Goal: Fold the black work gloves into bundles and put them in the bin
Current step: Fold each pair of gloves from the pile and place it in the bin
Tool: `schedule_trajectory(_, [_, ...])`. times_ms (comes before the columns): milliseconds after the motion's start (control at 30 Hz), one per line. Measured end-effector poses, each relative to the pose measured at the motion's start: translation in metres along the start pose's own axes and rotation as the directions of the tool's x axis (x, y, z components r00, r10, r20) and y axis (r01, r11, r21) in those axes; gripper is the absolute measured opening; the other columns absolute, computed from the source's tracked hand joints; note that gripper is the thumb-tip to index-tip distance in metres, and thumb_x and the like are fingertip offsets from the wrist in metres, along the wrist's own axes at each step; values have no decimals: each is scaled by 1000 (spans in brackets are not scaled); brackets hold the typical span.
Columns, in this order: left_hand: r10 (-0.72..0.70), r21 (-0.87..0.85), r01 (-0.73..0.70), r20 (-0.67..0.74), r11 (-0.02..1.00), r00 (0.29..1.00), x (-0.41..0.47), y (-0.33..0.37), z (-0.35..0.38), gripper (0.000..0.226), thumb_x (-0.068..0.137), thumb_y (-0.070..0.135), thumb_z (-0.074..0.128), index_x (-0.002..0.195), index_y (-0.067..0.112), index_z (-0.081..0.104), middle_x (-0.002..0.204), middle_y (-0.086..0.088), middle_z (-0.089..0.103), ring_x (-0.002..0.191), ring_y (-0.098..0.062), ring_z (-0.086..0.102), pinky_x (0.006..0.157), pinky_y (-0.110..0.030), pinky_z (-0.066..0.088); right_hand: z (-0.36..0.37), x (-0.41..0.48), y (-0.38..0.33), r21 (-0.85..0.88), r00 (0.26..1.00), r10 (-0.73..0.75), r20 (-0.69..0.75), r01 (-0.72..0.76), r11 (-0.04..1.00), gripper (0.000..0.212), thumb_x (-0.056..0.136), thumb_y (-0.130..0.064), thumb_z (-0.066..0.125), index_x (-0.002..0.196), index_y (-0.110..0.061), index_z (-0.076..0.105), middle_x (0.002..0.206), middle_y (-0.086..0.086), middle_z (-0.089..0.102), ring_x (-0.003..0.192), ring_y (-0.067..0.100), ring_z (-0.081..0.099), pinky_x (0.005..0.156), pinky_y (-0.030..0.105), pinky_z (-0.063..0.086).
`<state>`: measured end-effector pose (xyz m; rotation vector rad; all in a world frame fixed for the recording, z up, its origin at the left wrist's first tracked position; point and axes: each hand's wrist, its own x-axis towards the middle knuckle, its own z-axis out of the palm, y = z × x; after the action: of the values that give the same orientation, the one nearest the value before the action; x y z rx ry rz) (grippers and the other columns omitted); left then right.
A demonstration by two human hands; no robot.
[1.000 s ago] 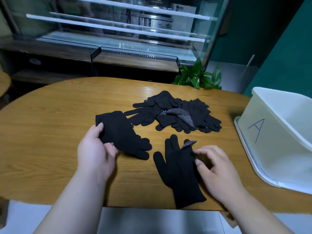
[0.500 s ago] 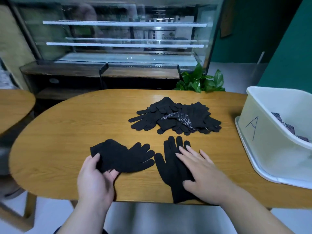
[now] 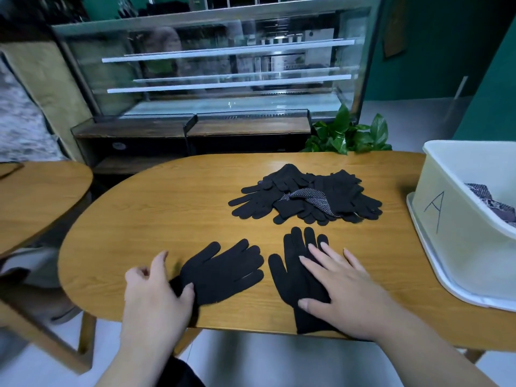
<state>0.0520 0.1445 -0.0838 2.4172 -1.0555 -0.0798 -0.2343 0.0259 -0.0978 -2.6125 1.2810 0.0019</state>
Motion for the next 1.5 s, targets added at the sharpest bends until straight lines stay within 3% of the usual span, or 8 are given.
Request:
schedule_trajectory(267, [721,-21,-739,241,674,650,-19,28,35,49,98,57,32,135,34,54,161,8,25,152,-13,5,121,-44,16,3,0,-4,-27,1000,8,-6,-8,1000,85,90,-76,22,159,-34,-4,165,-9,-20,149,10,-27,124,45,-10])
schedule_trajectory(467, [847,-94,-857,243,506,473,-45,56,49,65,77,80,54,125,38,61,138,13,49,133,-8,41,104,-29,37,-9,-12,0,252,994,15,-105,11,968,61,100,-54,40,156,-38,23,163,-23,3,149,-2,-17,125,33,-1])
schedule_trajectory(633, [906,-153,-898,172,412,386,-54,57,65,32,87,57,59,107,35,71,121,11,62,121,-11,56,95,-30,48,-20,-22,11,368,970,-11,-244,103,924,17,88,-45,63,104,-40,61,115,-31,49,123,-5,39,103,27,38])
schedule_trajectory(733, [884,-257,-846,122,467,451,-60,62,62,21,94,48,56,100,35,71,107,20,64,108,-4,60,89,-24,48,-32,-29,7,384,992,-108,-67,125,915,54,61,-79,64,100,-43,57,110,-28,48,117,-3,41,94,22,41])
schedule_trajectory(800, [772,-350,-703,108,619,626,-62,71,51,15,94,47,53,99,38,63,98,25,63,94,4,59,80,-16,44,-34,-31,3,275,988,-147,35,132,952,71,51,-86,63,107,-44,52,110,-29,43,115,-4,38,94,22,41])
schedule_trajectory(933, [569,-531,-448,82,720,818,-52,99,24,18,97,30,59,82,40,57,81,28,62,78,1,58,64,-11,39,-34,-28,-7,396,972,-122,-202,195,897,36,82,-58,58,104,-31,63,97,-19,61,96,1,53,86,37,49])
schedule_trajectory(1133, [525,-760,-236,158,606,836,12,160,-18,13,93,18,67,85,28,71,60,20,63,55,4,53,57,-14,41,-83,5,-12,782,961,131,-243,114,613,23,84,-38,68,89,-15,67,83,1,73,80,27,67,80,48,53])
schedule_trajectory(1500, [586,-762,-336,69,554,808,49,188,-31,20,82,11,79,83,29,73,72,14,68,67,-1,60,70,-19,50,-119,40,-3,631,855,201,-478,175,756,17,92,-22,66,85,-36,70,83,-11,73,75,10,68,73,32,54])
